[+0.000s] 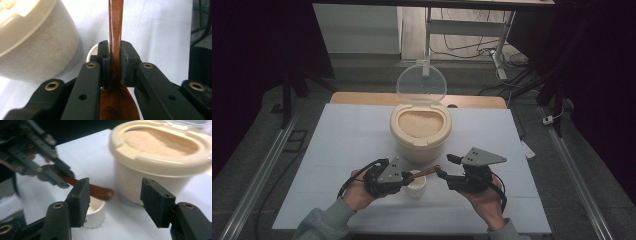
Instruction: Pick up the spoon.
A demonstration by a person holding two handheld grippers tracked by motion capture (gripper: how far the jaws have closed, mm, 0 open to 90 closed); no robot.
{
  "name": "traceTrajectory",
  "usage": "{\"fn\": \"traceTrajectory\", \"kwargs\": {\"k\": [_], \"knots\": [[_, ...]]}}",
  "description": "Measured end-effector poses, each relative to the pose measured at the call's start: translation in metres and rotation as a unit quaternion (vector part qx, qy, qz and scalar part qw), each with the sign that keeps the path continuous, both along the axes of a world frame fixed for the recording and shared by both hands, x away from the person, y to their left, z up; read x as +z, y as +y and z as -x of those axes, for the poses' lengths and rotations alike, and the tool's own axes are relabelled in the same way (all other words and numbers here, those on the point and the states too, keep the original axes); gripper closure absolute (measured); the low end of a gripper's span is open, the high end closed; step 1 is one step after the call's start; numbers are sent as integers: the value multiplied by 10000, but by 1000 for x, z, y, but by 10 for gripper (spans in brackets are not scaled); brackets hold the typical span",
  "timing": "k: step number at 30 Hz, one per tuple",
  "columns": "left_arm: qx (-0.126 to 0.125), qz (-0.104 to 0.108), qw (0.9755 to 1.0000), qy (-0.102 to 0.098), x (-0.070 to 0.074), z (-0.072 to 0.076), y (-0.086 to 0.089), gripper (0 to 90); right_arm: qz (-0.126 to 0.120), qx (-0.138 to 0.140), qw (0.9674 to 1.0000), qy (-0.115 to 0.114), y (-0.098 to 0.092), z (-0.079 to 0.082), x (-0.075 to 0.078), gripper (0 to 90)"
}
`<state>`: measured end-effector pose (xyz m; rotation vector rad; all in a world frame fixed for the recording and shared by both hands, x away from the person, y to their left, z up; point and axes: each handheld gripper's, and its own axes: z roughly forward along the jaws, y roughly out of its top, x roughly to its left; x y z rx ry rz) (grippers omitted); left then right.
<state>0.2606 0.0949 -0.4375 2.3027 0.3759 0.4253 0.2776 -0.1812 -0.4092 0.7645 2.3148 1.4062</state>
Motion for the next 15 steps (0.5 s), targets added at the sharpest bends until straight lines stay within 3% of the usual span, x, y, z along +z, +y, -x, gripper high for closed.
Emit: {"fn": "traceTrajectory", "kwargs": {"k": [8, 15], "knots": [[206, 271, 9993, -163, 1, 1, 3, 794, -190, -316, 9992, 138, -9, -4, -4, 387], [326, 388, 9982, -318, 2, 4, 5, 793, -318, -286, 9987, 271, -5, -7, -11, 376]]}}
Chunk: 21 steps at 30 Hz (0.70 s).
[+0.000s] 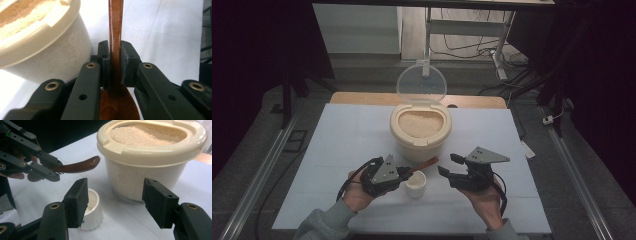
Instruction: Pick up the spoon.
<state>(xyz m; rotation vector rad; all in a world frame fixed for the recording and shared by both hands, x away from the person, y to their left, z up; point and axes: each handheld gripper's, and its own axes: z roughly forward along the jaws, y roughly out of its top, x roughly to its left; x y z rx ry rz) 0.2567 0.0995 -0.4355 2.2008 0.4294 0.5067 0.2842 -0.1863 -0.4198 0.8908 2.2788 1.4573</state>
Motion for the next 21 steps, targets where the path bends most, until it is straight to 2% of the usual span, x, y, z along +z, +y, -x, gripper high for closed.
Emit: {"fn": "traceTrajectory", "kwargs": {"k": [7, 15, 21], "knots": [[76, 16, 10000, -29, -4, -1, -3, 793, -144, 51, 9998, 116, 7, 2, -2, 366], [54, -5, 10000, -40, -7, 1, -9, 793, -296, 178, 9991, 225, 17, 4, -5, 366], [23, 8, 9999, -112, -7, 3, -13, 793, -396, 112, 9988, 265, 22, 4, -6, 388]]}}
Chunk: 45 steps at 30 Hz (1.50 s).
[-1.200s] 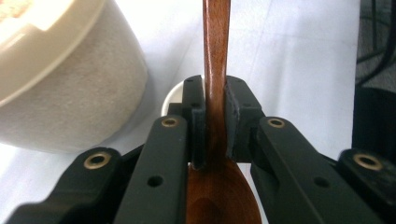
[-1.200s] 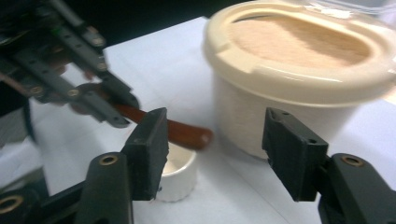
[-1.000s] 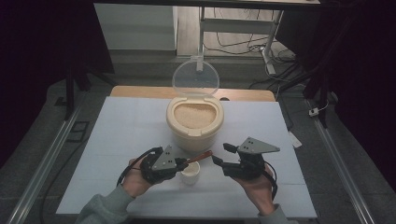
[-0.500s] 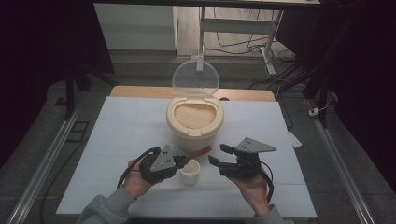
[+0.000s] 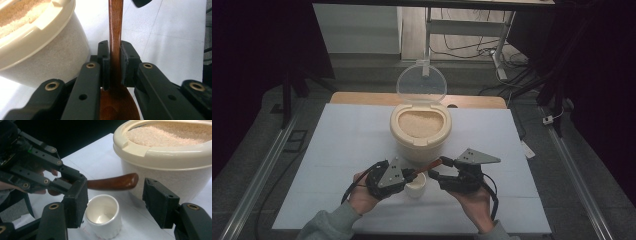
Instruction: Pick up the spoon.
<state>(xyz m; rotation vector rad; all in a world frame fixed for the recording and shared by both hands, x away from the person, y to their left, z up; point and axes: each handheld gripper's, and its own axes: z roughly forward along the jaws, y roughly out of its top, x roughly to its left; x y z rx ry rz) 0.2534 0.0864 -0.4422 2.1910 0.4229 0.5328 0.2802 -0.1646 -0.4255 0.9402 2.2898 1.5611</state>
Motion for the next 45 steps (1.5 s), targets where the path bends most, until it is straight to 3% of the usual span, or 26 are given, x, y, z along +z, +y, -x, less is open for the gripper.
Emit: {"fn": "traceTrajectory", "kwargs": {"k": [9, 15, 19, 26, 29, 35, 39, 45], "knots": [[-32, 35, 9999, -107, 0, 4, -6, 793, -163, -39, 9998, 103, 3, -1, -3, 456], [-90, -53, 9999, -119, -2, 5, -10, 793, -250, -54, 9996, 108, 3, 0, -2, 521], [-47, -113, 9997, -196, -3, 6, -11, 794, -505, -97, 9985, 167, 1, 0, -1, 612], [24, -110, 9995, -298, -2, 8, -12, 795, -673, -213, 9973, 185, 1, 2, -2, 637], [25, -158, 9995, -290, -3, 7, -13, 796, -770, -167, 9967, 209, 0, 3, -2, 682], [29, -178, 9994, -279, -4, 5, -13, 786, -963, 264, 9949, 140, 3, 8, 5, 826], [5, -103, 9995, -300, -3, 6, -12, 785, -903, 310, 9954, -8, 4, 11, 8, 828], [32, 116, 9996, -267, -1, 7, -10, 769, -1067, 375, 9936, -62, 0, 11, 9, 829]]}}
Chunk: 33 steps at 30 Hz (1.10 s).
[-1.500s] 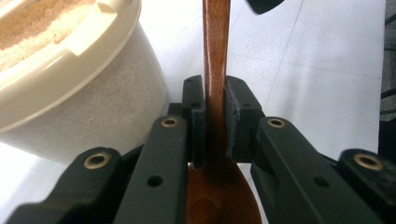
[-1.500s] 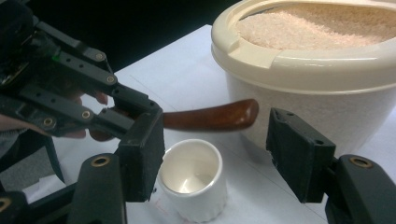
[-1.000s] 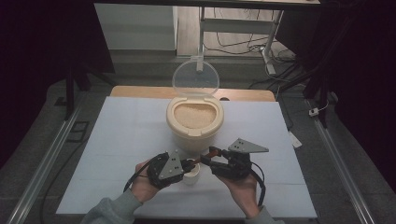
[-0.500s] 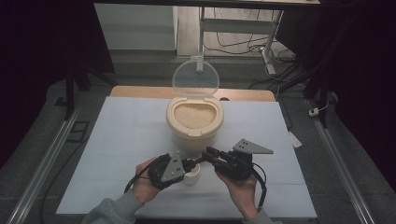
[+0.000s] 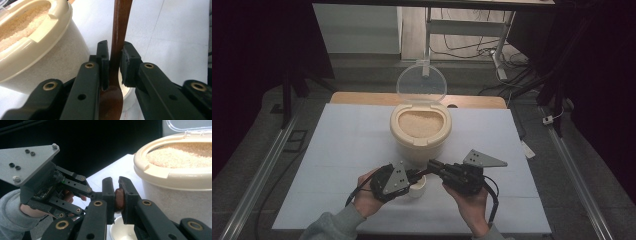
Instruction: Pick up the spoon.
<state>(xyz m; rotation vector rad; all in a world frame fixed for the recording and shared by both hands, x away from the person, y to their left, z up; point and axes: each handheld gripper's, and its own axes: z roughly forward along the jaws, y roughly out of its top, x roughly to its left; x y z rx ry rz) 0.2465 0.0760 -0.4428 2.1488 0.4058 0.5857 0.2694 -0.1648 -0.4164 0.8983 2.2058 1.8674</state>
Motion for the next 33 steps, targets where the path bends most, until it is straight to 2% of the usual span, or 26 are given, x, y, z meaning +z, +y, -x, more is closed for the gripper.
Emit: {"fn": "traceTrajectory", "kwargs": {"k": [1, 3, 4, 5, 6, 7, 8, 9, 16, 20, 28, 33], "knots": [[-6, 53, 10000, 37, 1, 0, 1, 762, -22, 16, 10000, -17, 0, 0, 0, 829], [61, 183, 9998, 107, 2, -1, 5, 653, -113, 15, 9999, -99, -3, 1, 2, 829], [93, 229, 9996, 127, 3, -1, 7, 653, -113, 15, 9999, -99, -3, 1, 2, 829], [137, 267, 9994, 146, 4, -1, 10, 601, -164, 21, 9998, -111, -5, 1, 3, 829], [194, 325, 9991, 179, 5, -1, 13, 508, -266, 16, 9995, -153, -9, 0, 6, 829], [252, 374, 9988, 208, 5, -1, 16, 508, -266, 16, 9995, -153, -9, 0, 6, 829], [310, 428, 9983, 250, 5, -1, 20, 442, -320, -18, 9993, -168, -13, -1, 8, 829], [359, 483, 9977, 299, 5, -1, 24, 414, -346, -39, 9992, -188, -15, -1, 9, 829], [659, 765, 9924, 698, -2, -1, 56, 329, -422, -218, 9984, -316, -28, -4, 14, 829], [839, 801, 9893, 880, -12, 3, 76, 315, -466, -275, 9980, -335, -34, -6, 15, 829], [1208, 931, 9802, 1263, -35, 7, 113, 276, -490, -386, 9967, -523, -44, -7, 22, 829], [1347, 933, 9760, 1435, -46, 12, 131, 252, -534, -401, 9963, -543, -48, -7, 24, 828]]}}
